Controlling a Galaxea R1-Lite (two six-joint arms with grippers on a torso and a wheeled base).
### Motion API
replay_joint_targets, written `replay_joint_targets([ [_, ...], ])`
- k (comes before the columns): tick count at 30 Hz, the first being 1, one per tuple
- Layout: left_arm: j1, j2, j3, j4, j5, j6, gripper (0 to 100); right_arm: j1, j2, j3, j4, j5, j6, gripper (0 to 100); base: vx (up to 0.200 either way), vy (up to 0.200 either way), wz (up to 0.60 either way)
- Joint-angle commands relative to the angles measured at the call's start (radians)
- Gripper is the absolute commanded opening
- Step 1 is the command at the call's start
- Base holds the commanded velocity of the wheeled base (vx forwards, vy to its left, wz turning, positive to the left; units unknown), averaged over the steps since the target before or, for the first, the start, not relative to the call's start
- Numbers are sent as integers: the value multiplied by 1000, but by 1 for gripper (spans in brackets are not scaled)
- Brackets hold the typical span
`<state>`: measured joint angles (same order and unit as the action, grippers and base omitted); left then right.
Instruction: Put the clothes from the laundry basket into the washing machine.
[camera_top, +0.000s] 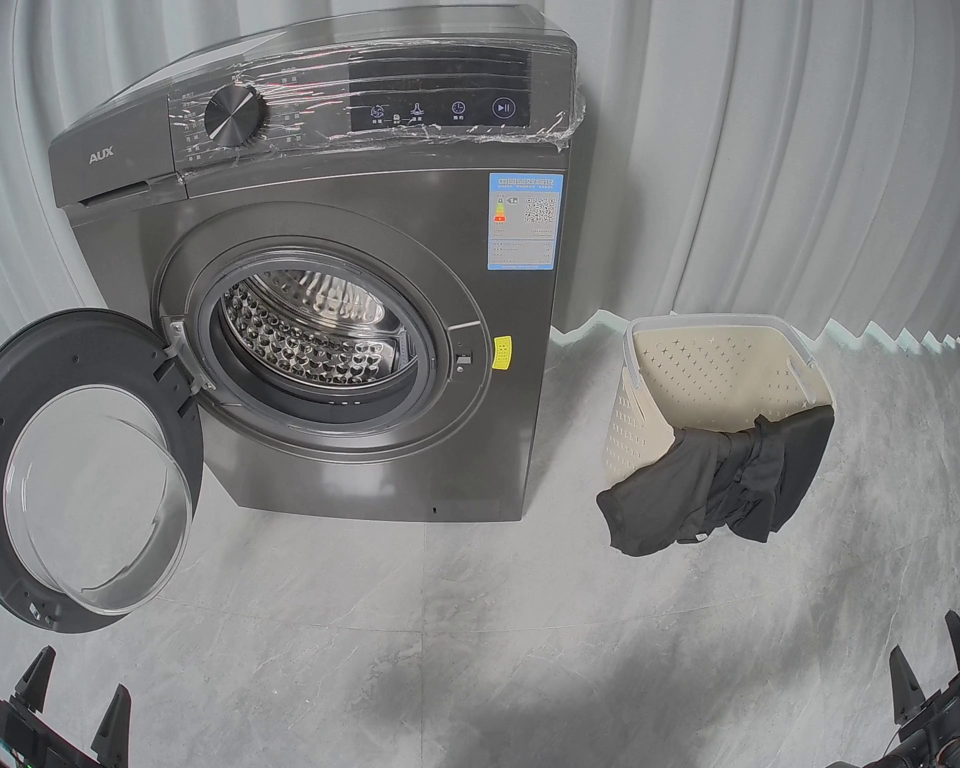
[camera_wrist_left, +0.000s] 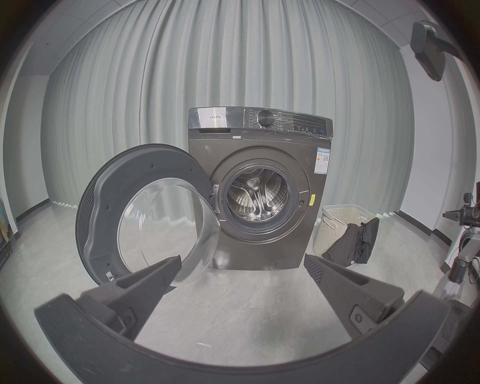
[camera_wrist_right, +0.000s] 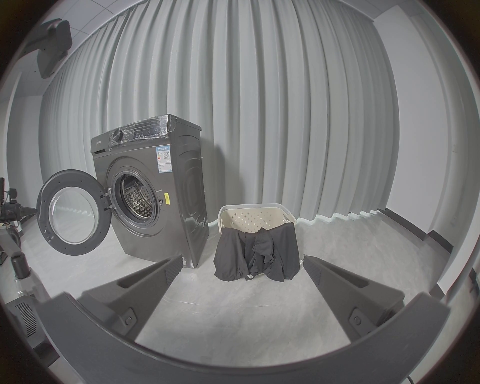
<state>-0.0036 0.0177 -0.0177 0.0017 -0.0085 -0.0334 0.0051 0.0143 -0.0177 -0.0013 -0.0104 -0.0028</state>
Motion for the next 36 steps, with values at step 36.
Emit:
replay_joint_targets([
  [36, 1, -18, 15, 0, 1, -3, 100, 1, -14, 18, 0, 0, 0, 100, 0, -133, 0],
])
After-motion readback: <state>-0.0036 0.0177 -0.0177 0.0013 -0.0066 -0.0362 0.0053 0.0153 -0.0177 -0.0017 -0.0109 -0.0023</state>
